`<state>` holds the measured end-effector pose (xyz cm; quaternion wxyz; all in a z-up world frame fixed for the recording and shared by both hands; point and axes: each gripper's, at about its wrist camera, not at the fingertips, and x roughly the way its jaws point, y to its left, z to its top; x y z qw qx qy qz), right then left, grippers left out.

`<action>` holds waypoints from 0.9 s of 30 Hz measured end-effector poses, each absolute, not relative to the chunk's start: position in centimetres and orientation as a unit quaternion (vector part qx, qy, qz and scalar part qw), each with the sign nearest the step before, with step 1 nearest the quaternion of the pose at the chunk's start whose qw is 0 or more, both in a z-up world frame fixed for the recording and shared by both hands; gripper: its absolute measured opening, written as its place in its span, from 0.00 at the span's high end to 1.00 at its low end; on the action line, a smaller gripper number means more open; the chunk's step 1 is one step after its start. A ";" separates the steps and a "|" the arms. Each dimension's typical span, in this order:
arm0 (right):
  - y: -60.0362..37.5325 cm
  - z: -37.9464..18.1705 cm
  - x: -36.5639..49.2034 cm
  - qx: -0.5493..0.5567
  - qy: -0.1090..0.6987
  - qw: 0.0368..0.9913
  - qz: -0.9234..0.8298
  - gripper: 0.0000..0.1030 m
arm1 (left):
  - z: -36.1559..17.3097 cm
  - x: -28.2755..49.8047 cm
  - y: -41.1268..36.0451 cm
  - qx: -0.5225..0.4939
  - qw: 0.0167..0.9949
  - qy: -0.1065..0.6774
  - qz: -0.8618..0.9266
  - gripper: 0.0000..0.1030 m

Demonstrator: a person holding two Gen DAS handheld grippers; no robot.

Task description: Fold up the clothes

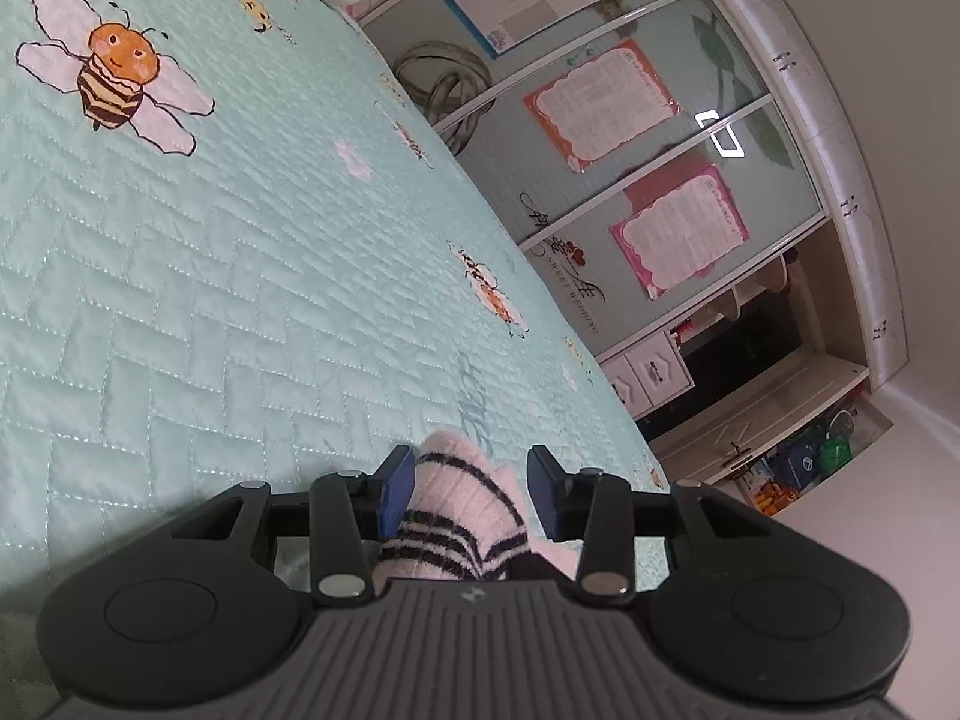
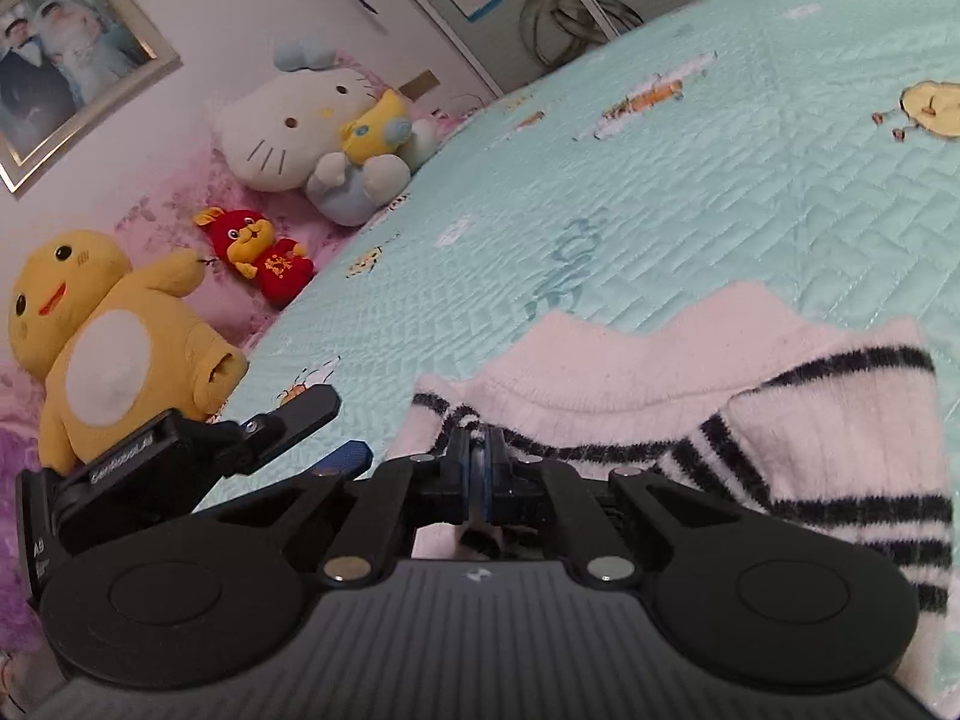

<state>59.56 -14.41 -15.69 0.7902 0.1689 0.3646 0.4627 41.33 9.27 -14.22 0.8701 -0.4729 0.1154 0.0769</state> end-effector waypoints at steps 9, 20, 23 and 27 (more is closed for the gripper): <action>-14.4 -16.2 59.3 0.150 0.373 0.803 0.440 0.98 | -12.1 41.0 8.3 -0.430 0.894 0.102 0.077 0.59; -15.1 -17.1 60.0 0.191 0.386 0.784 0.448 1.00 | -11.6 48.0 6.6 -0.354 0.901 0.250 0.016 0.85; -15.0 -17.2 60.2 0.193 0.390 0.781 0.447 1.00 | -14.0 50.7 6.7 -0.315 0.896 0.306 0.069 0.99; -14.9 -17.3 60.2 0.193 0.392 0.781 0.447 1.00 | -14.6 51.0 7.8 -0.333 0.893 0.297 0.069 0.98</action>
